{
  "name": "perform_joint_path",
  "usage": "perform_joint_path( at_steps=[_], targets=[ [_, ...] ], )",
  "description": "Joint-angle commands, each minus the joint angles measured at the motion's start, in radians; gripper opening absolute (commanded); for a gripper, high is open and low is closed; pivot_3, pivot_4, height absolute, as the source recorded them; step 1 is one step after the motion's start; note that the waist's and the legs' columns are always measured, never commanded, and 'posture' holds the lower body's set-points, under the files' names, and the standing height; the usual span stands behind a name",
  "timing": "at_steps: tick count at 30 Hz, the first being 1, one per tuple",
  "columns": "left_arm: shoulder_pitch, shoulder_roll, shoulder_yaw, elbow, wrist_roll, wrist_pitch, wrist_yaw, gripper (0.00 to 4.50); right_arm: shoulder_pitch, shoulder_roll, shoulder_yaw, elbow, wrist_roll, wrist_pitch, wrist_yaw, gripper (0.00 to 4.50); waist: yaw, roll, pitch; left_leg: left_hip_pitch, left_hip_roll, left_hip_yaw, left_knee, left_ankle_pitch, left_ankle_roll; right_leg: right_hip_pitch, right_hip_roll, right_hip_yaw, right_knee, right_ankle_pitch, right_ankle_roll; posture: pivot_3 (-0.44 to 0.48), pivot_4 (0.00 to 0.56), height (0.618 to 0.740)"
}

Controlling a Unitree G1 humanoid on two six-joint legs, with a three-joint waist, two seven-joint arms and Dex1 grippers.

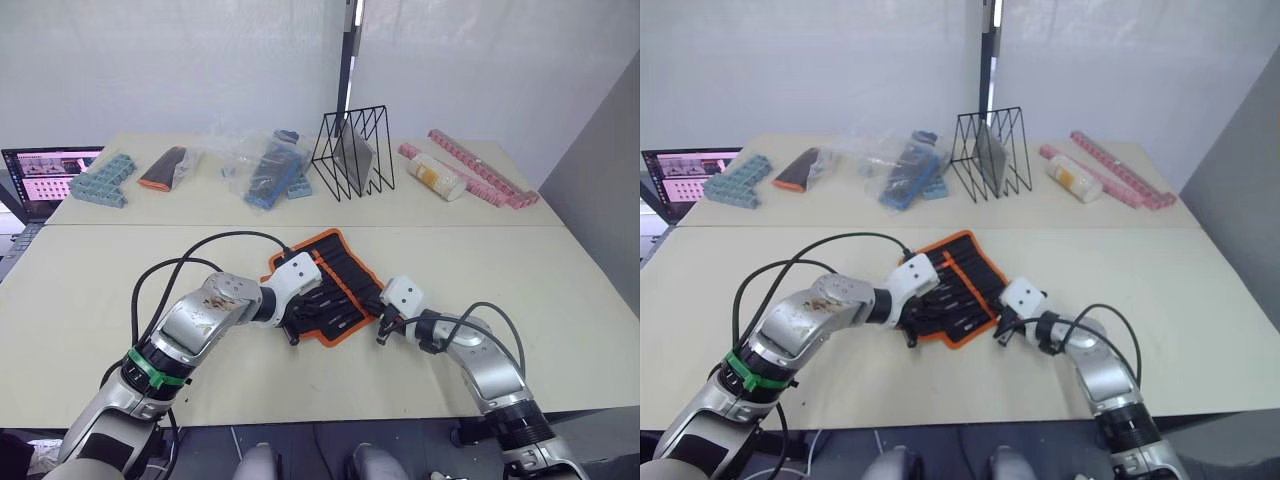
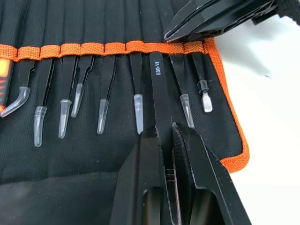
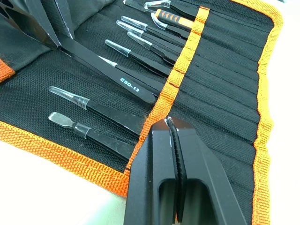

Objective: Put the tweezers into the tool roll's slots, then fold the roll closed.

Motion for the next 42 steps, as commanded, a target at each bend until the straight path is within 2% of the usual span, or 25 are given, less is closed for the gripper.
perform_joint_path(
  at_steps=[1,10,20,24,32,38,40,42],
  targets=[
    [-0.001,0.002,-0.003,-0.023,0.017,-0.014,-0.007,0.01,0.041,-0.002,0.044,0.037,-0.011,0.048,0.018,0.00,0.000,0.000,0.000,0.000,0.000,0.000,0.000,0.000,0.000,0.000,0.000,0.000,0.000,0.000,0.000,0.000,0.150,0.685],
    [-0.017,-0.107,-0.012,0.121,0.069,-0.125,0.011,0.01,0.035,0.001,0.050,0.042,-0.012,0.051,0.023,0.00,0.001,0.000,0.000,0.000,0.000,0.000,0.001,0.000,0.000,0.000,0.000,0.000,0.000,0.000,0.000,0.000,0.150,0.685],
    [-0.082,-0.256,-0.014,0.395,0.165,-0.345,0.018,0.01,0.044,0.001,0.054,0.028,-0.014,0.060,0.020,0.00,0.003,0.000,0.000,0.000,-0.002,0.001,0.001,0.000,0.000,0.001,0.000,0.000,0.000,0.000,0.000,0.000,0.150,0.685],
    [-0.102,-0.289,-0.022,0.484,0.201,-0.419,-0.001,0.01,0.048,0.001,0.057,0.021,-0.015,0.065,0.018,0.00,0.004,0.001,0.000,0.000,-0.002,0.001,0.002,0.000,0.000,0.001,0.000,0.000,0.000,0.000,0.000,0.000,0.150,0.685],
    [-0.105,-0.314,-0.015,0.509,0.231,-0.480,-0.027,0.01,0.051,0.000,0.059,0.014,-0.013,0.069,0.012,0.00,0.006,0.001,-0.001,0.000,-0.002,0.001,0.006,0.000,0.000,0.002,0.000,0.000,0.001,0.000,0.000,0.000,0.150,0.685],
    [-0.098,-0.316,0.013,0.491,0.227,-0.433,-0.025,0.01,0.040,0.003,0.064,0.027,-0.015,0.064,0.016,0.00,0.006,0.001,-0.001,0.000,-0.002,0.001,0.006,0.000,0.001,0.002,0.000,0.000,0.001,0.000,0.000,0.000,0.150,0.685],
    [-0.090,-0.309,0.044,0.455,0.194,-0.384,-0.039,0.90,0.035,0.003,0.064,0.033,-0.015,0.063,0.018,0.00,0.004,0.001,-0.001,0.000,-0.002,0.001,0.006,0.000,0.001,0.002,0.000,0.000,0.001,0.000,0.000,0.000,0.150,0.685],
    [-0.081,-0.284,0.061,0.409,0.181,-0.344,-0.055,1.43,0.030,0.002,0.065,0.039,-0.016,0.061,0.020,0.00,0.002,0.001,0.000,-0.001,-0.002,0.000,0.007,0.000,0.000,0.002,0.000,0.000,0.001,0.000,0.000,0.000,0.150,0.685]
  ],
)
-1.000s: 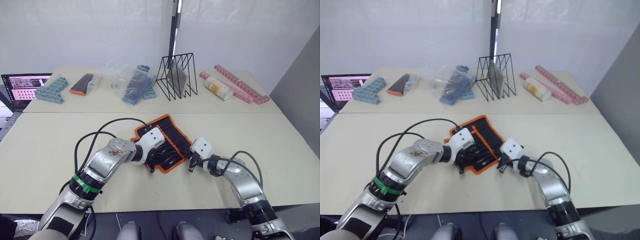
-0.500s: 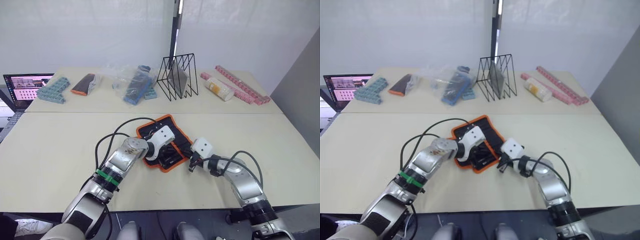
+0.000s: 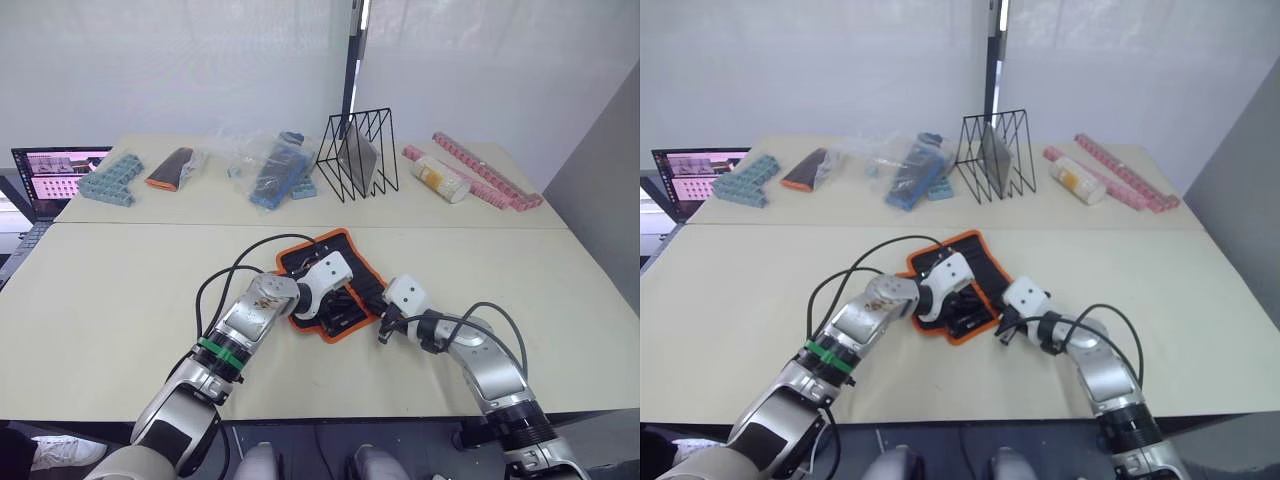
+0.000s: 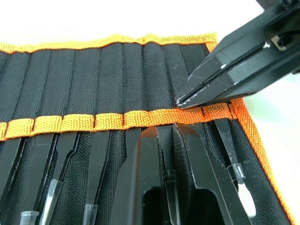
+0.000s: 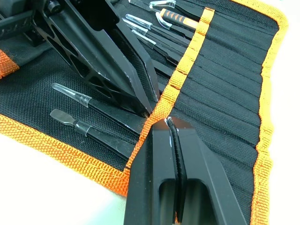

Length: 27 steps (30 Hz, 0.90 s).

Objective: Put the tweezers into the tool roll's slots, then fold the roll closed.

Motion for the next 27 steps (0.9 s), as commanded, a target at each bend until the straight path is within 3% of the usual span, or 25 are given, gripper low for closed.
perform_joint_path(
  at_steps=[1,9,18,22,27],
  targets=[
    [0.003,0.038,0.056,-0.103,-0.031,0.066,-0.016,1.76,0.031,0.002,0.062,0.051,-0.014,0.036,0.039,0.00,-0.003,0.000,0.000,0.000,0.000,0.000,0.000,0.000,0.000,0.000,0.000,0.000,0.000,0.000,0.000,0.000,0.150,0.685],
    [0.043,0.203,0.205,-0.322,-0.126,0.192,-0.063,4.38,-0.001,-0.030,0.050,0.083,-0.021,0.016,0.061,0.00,-0.003,0.001,0.000,0.000,0.002,-0.001,-0.001,0.000,0.000,-0.001,0.001,0.000,0.001,0.000,0.000,0.000,0.150,0.685],
    [0.201,0.464,0.442,-0.403,-0.236,0.164,-0.172,4.49,-0.102,-0.087,-0.034,-0.061,0.108,0.067,0.170,0.00,-0.002,0.006,0.006,-0.002,0.002,-0.001,-0.001,0.000,0.000,-0.004,0.000,0.000,0.000,0.000,0.000,0.000,0.150,0.685],
    [0.312,0.573,0.469,-0.426,-0.241,0.095,-0.246,4.49,-0.126,-0.121,-0.032,-0.135,0.171,0.126,0.245,0.00,-0.002,0.008,0.009,-0.012,0.002,-0.002,0.000,0.000,0.000,-0.015,-0.001,0.002,0.005,0.000,-0.001,0.000,0.150,0.685],
    [0.401,0.621,0.512,-0.426,-0.257,0.030,-0.285,4.50,-0.126,-0.127,0.012,-0.240,0.227,0.227,0.289,1.50,0.006,0.010,0.012,-0.016,0.001,-0.002,0.001,0.000,0.000,-0.017,-0.001,-0.002,0.007,0.000,-0.001,0.000,0.150,0.685]
  ],
)
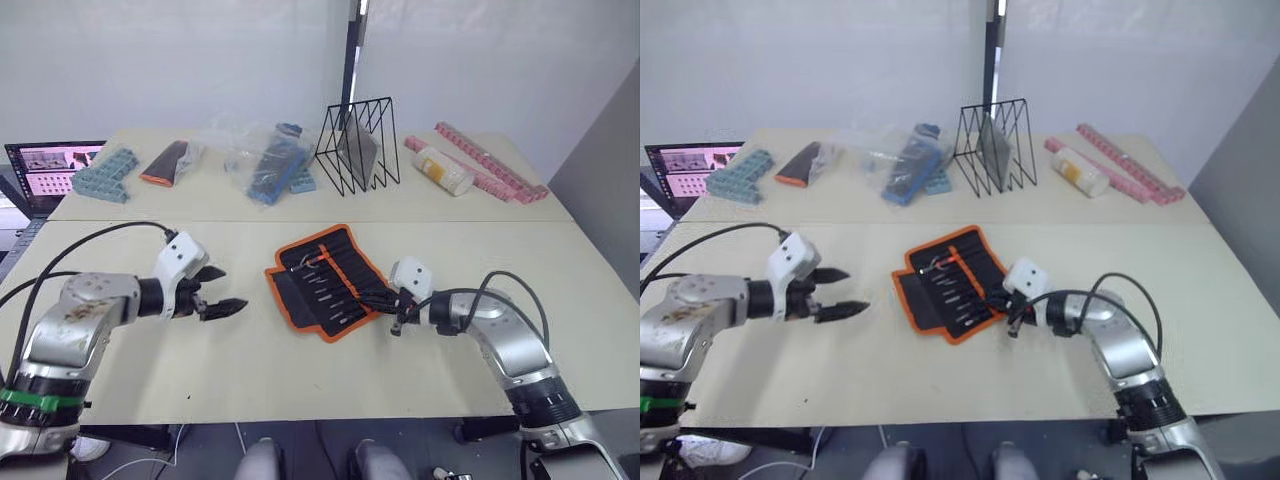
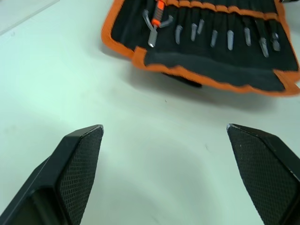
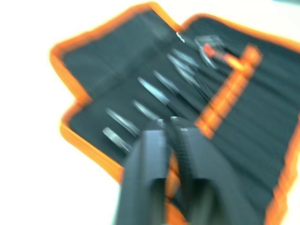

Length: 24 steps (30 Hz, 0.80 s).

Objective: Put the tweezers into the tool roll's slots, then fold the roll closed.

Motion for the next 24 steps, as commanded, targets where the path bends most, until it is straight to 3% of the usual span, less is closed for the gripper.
perform_joint_path(
  at_steps=[1,9,23,24],
  targets=[
    [0.034,0.040,0.045,-0.037,-0.014,-0.057,-0.026,4.50,0.002,0.014,0.036,-0.087,0.028,0.043,0.003,1.84,0.002,0.001,0.001,-0.001,0.001,0.000,0.001,0.000,0.000,0.000,0.000,-0.001,0.000,0.000,0.000,0.000,0.150,0.685],
    [0.122,0.034,0.053,-0.144,-0.086,-0.017,-0.029,4.50,0.033,0.092,0.148,-0.135,-0.037,0.053,-0.084,4.47,0.001,0.002,0.003,-0.003,0.001,0.001,0.006,0.000,0.000,-0.001,0.000,-0.001,0.000,0.000,0.000,0.000,0.150,0.685],
    [0.184,0.036,0.071,-0.150,-0.067,-0.136,-0.010,4.50,-0.027,0.181,0.273,-0.061,-0.213,-0.004,-0.218,4.47,-0.002,0.002,0.003,-0.003,0.001,0.002,0.008,0.000,0.000,-0.003,0.001,-0.001,0.005,0.000,0.000,0.000,0.150,0.685],
    [0.187,0.037,0.075,-0.152,-0.080,-0.119,-0.008,4.50,-0.038,0.186,0.278,-0.045,-0.229,-0.012,-0.229,4.23,-0.002,0.002,0.003,-0.003,0.001,0.002,0.008,0.000,0.000,-0.003,0.001,-0.001,0.005,0.000,0.000,0.000,0.150,0.685]
  ],
)
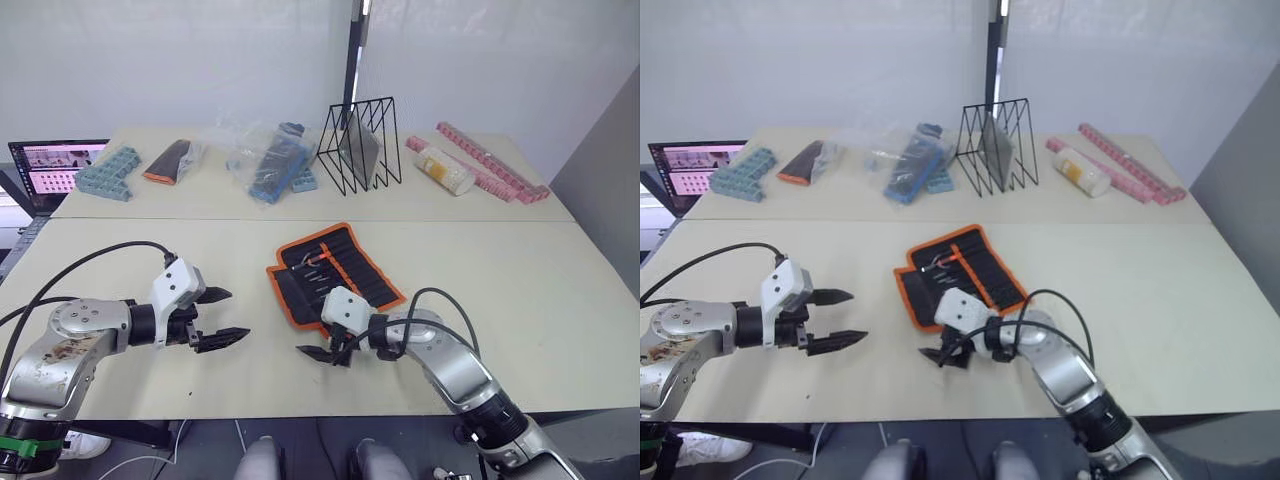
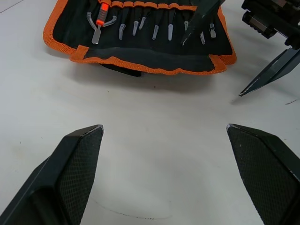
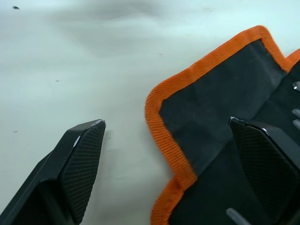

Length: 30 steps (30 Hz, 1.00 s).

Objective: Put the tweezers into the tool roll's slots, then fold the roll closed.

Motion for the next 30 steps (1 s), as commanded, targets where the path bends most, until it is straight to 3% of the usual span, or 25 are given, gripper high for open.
perform_joint_path(
  at_steps=[1,7,9,13,16,18,20,26,30],
  targets=[
    [0.011,0.014,0.032,-0.018,-0.014,0.007,0.010,4.50,-0.042,0.018,0.005,0.032,-0.045,-0.045,-0.032,3.95,-0.001,0.000,0.000,0.000,0.000,0.000,0.000,0.000,0.000,0.000,0.000,0.000,0.000,0.000,0.000,0.000,0.150,0.685],
    [0.031,0.016,0.026,0.006,0.044,-0.058,0.052,4.50,-0.073,0.034,0.015,0.076,-0.074,-0.105,-0.031,1.90,-0.002,0.000,0.000,-0.001,-0.001,0.000,0.000,0.000,0.000,-0.003,0.000,0.000,0.005,0.000,0.000,0.000,0.150,0.685],
    [0.013,0.005,0.017,0.041,0.059,-0.012,0.097,4.50,-0.069,0.038,0.005,0.071,-0.057,-0.127,-0.016,1.22,-0.003,0.000,0.000,-0.001,0.000,0.000,0.000,0.000,0.000,-0.004,0.000,0.001,0.006,0.000,0.000,0.000,0.150,0.685],
    [0.007,-0.050,0.001,0.104,0.182,-0.203,0.208,4.50,-0.053,0.027,-0.017,0.059,-0.008,-0.166,0.037,0.03,-0.002,0.000,0.000,-0.002,0.000,0.000,0.001,0.000,0.000,-0.005,0.000,0.001,0.006,0.000,0.000,0.000,0.150,0.685],
    [-0.008,-0.055,-0.033,0.153,0.217,-0.293,0.179,4.50,-0.042,-0.013,-0.025,0.055,0.006,-0.196,0.088,0.03,0.001,0.000,0.000,-0.003,-0.001,0.000,0.002,0.000,0.000,-0.006,-0.001,0.000,0.007,0.000,0.000,0.000,0.150,0.685],
    [-0.034,-0.049,-0.028,0.154,0.093,-0.206,0.056,4.50,-0.028,-0.044,-0.032,0.043,0.019,-0.205,0.118,0.03,0.003,0.000,0.000,-0.003,-0.001,0.001,0.002,0.000,0.000,-0.006,-0.001,0.000,0.007,0.000,0.000,0.000,0.150,0.685],
    [-0.080,-0.051,-0.016,0.178,0.046,-0.195,0.007,4.50,0.006,-0.077,-0.063,0.002,0.067,-0.178,0.149,0.03,0.006,0.000,0.000,-0.005,-0.001,0.000,0.002,0.000,0.000,-0.008,-0.001,0.000,0.007,0.000,0.000,0.000,0.150,0.685],
    [-0.172,-0.031,-0.090,0.278,0.109,-0.347,-0.117,4.50,0.075,-0.174,-0.141,-0.078,0.147,-0.157,0.211,0.03,0.004,0.000,0.000,-0.009,-0.001,0.001,0.005,0.000,0.000,-0.012,-0.001,0.000,0.008,0.000,0.000,0.000,0.150,0.685],
    [-0.255,-0.048,-0.207,0.410,0.240,-0.547,-0.172,4.50,0.091,-0.209,-0.190,-0.095,0.208,-0.069,0.223,0.03,0.006,0.000,0.000,-0.009,-0.002,0.001,0.005,0.000,0.000,-0.012,0.000,0.000,0.008,0.000,0.000,0.000,0.150,0.685]
  ],
)
